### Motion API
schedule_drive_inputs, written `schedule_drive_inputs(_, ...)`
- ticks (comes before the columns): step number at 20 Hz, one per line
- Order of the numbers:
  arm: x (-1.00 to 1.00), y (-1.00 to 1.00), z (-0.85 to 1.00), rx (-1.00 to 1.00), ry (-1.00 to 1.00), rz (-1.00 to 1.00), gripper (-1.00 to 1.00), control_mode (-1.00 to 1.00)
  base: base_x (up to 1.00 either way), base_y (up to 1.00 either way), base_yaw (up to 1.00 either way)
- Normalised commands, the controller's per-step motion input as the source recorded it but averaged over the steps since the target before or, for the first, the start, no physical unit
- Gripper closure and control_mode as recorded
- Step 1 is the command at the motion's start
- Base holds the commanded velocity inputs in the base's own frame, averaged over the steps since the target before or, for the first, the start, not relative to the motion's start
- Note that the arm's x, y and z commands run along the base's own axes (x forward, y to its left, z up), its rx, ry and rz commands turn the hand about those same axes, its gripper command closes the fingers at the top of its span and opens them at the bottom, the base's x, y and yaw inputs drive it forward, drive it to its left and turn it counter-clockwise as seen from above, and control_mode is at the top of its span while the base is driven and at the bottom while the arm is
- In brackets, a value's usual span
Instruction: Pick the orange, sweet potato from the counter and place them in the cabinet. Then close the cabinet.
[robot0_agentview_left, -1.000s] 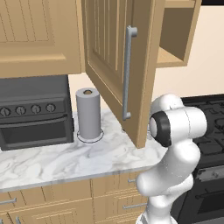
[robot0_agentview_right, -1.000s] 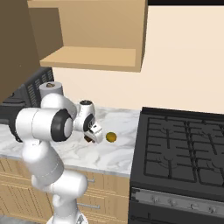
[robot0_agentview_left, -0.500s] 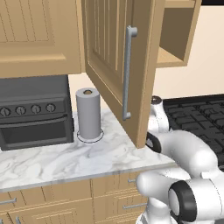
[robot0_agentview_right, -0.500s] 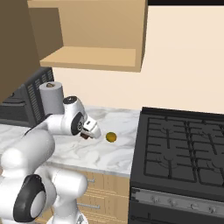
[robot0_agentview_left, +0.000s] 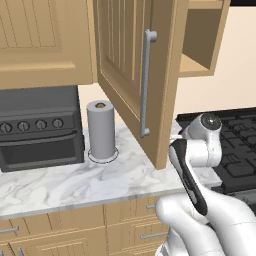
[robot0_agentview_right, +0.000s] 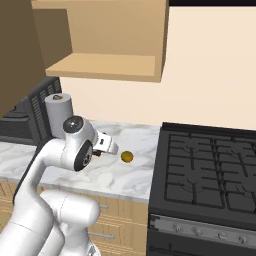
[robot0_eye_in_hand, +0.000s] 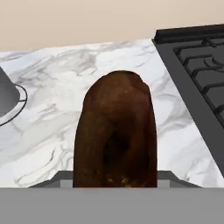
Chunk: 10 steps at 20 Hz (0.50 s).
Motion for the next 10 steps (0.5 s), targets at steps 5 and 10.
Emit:
schedule_drive_inputs(5,0.00,-0.01,1.00,0.00,-0.19,0.17,1.00,-1.00,0.00,0.00,0.00)
schedule_drive_inputs(10,0.01,0.00,1.00,0.00,-0.05,0.07,1.00,-1.00,0.00,0.00,0.00)
